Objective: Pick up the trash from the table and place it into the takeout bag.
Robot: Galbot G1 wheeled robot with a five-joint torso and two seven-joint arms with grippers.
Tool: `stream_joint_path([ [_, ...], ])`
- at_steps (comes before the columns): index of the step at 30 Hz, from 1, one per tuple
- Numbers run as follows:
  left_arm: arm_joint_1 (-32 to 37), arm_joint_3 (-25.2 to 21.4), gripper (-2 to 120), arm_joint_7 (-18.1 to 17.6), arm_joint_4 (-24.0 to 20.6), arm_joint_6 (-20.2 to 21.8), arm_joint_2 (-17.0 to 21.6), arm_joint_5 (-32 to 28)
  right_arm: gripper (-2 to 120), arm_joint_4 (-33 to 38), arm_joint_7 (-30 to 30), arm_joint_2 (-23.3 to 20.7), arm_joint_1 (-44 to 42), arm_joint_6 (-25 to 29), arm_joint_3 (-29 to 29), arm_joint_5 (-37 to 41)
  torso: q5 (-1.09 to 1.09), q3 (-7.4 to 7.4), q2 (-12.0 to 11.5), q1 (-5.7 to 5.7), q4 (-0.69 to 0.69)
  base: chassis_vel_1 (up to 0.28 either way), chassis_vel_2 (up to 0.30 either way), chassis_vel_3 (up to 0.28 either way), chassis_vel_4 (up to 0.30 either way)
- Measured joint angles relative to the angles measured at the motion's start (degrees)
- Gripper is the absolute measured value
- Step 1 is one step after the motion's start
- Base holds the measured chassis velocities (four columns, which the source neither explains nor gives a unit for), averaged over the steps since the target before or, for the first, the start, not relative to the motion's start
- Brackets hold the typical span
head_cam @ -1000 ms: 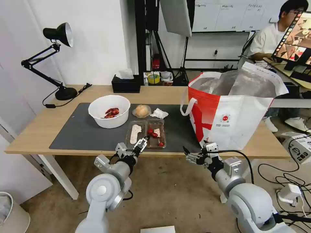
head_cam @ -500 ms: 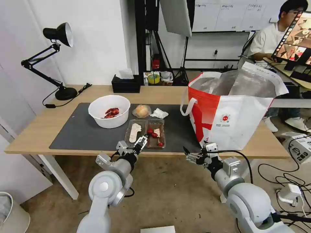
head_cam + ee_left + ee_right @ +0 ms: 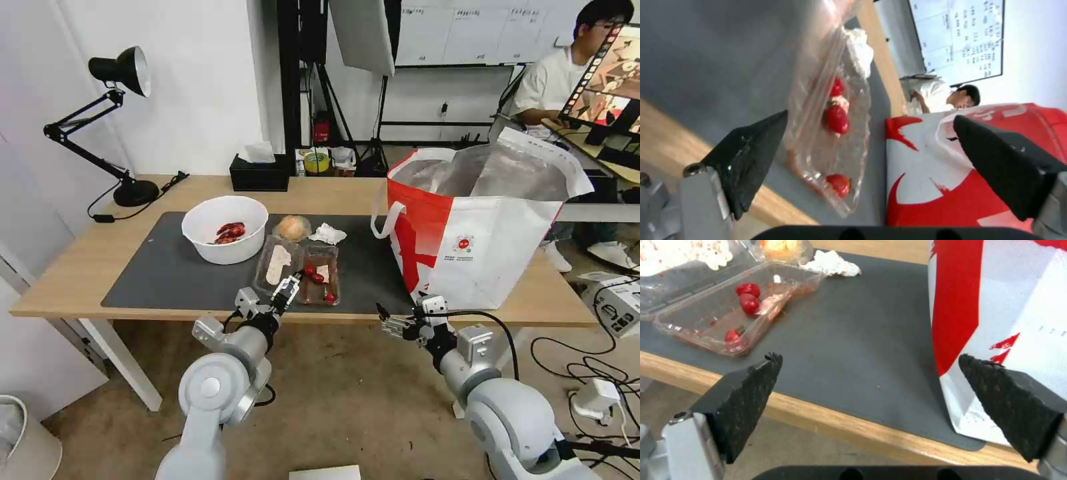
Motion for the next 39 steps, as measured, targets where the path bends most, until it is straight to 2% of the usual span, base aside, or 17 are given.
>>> stream_joint_path([
  [6,-0.1,-0.1,100,0.4,-0.1,-0.2,0.2,0.1,100,-0.1,0.0,0.1,0.0,0.0,-0.1,-0.1,-0.01,0.00,0.0,0.00,0.00,0.000,0.000,0.000,0.000],
  [15,-1.4,-0.4,100,3.6,-1.4,-1.6,1.0,-0.2,100,-0.3,0.0,0.2,0.1,0.0,-0.3,-0.4,0.00,0.00,0.0,0.00,0.00,0.000,0.000,0.000,0.000],
  [32,-2.4,0.8,100,4.9,-1.1,-1.7,1.5,-0.5,100,0.1,0.0,-0.1,-0.3,0.0,0.3,-0.4,0.00,0.00,0.0,0.00,0.00,0.000,0.000,0.000,0.000],
  [37,-3.3,2.3,100,6.4,-0.5,-1.5,2.7,1.4,100,0.4,0.0,-0.1,-0.5,0.0,0.4,-0.4,0.00,0.00,0.0,0.00,-0.01,0.000,0.000,0.000,0.000],
  [39,-4.8,3.3,100,8.1,0.4,-1.2,4.6,4.5,100,0.6,-0.1,-0.1,-0.7,0.0,0.7,-0.4,0.00,0.00,0.0,0.00,0.00,0.000,0.000,0.000,0.000],
])
